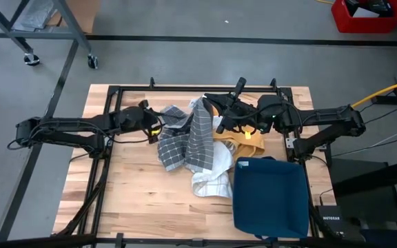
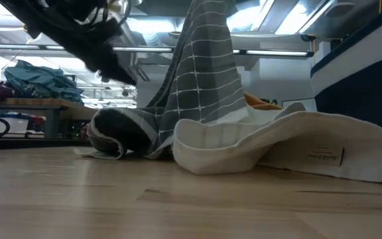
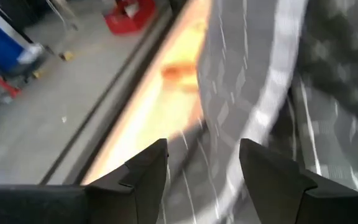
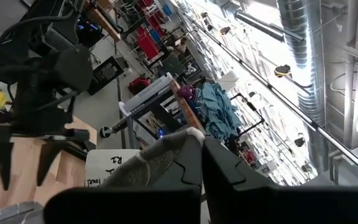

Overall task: Fold towel
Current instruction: Fold the gray towel

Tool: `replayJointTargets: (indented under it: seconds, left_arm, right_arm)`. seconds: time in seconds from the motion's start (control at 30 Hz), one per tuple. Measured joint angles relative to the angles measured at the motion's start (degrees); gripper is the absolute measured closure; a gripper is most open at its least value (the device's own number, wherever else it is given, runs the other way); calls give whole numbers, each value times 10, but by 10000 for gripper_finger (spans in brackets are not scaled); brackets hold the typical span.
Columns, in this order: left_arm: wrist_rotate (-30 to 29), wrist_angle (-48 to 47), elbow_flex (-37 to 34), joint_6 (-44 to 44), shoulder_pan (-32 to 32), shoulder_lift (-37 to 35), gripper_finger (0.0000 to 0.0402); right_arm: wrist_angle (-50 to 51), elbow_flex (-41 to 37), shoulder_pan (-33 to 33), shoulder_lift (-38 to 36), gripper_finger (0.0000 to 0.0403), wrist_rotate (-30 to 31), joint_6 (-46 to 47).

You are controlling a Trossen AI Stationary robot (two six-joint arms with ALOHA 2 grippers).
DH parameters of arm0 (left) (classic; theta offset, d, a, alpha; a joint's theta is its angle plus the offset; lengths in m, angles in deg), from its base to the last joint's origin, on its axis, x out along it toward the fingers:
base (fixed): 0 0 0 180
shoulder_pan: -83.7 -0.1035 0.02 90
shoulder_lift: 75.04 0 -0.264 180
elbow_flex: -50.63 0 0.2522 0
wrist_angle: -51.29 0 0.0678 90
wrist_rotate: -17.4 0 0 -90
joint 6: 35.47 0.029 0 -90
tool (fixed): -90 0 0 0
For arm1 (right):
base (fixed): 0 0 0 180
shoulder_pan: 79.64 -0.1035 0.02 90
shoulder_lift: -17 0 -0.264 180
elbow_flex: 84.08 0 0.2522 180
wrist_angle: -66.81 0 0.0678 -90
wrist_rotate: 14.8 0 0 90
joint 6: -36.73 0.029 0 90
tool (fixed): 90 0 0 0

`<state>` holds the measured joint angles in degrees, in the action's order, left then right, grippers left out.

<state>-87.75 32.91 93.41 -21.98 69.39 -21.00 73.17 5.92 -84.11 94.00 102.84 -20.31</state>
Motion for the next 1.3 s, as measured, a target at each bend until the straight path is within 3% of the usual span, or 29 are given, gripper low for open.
replayJointTargets:
  seconds: [0.43,0.73,0.9,1.13,1.3]
  left_arm:
    - [59,-68,0,-3,0,13,227]
    - [61,10,0,0,0,117,227]
    - [13,69,0,36,-2,177,226]
    - [-8,86,0,45,-20,238,228]
    - [-88,86,0,64,-28,246,272]
  right_arm:
    - [0,0,0,0,402,0,0]
    - [-1,0,0,0,402,0,0]
    - [-1,0,0,0,402,0,0]
    - [-1,0,0,0,402,0,0]
    - [-1,0,0,0,402,0,0]
